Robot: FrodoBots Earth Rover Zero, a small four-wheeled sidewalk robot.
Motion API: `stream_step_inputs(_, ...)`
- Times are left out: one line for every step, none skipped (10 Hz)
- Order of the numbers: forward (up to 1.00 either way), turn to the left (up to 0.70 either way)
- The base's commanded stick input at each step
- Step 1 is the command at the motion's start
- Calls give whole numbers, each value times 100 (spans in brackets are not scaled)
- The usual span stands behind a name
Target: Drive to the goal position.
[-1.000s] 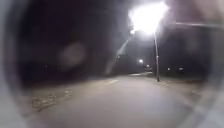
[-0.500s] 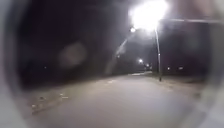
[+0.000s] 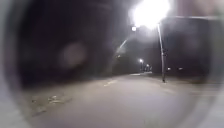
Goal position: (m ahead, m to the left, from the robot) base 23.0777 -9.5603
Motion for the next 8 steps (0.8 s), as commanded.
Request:
stream_step_inputs(70,-32)
stream_step_inputs(70,-10)
stream_step_inputs(70,0)
stream_step_inputs(70,0)
stream_step_inputs(70,0)
stream_step_inputs(70,-22)
stream_step_inputs(70,-35)
stream_step_inputs(70,-13)
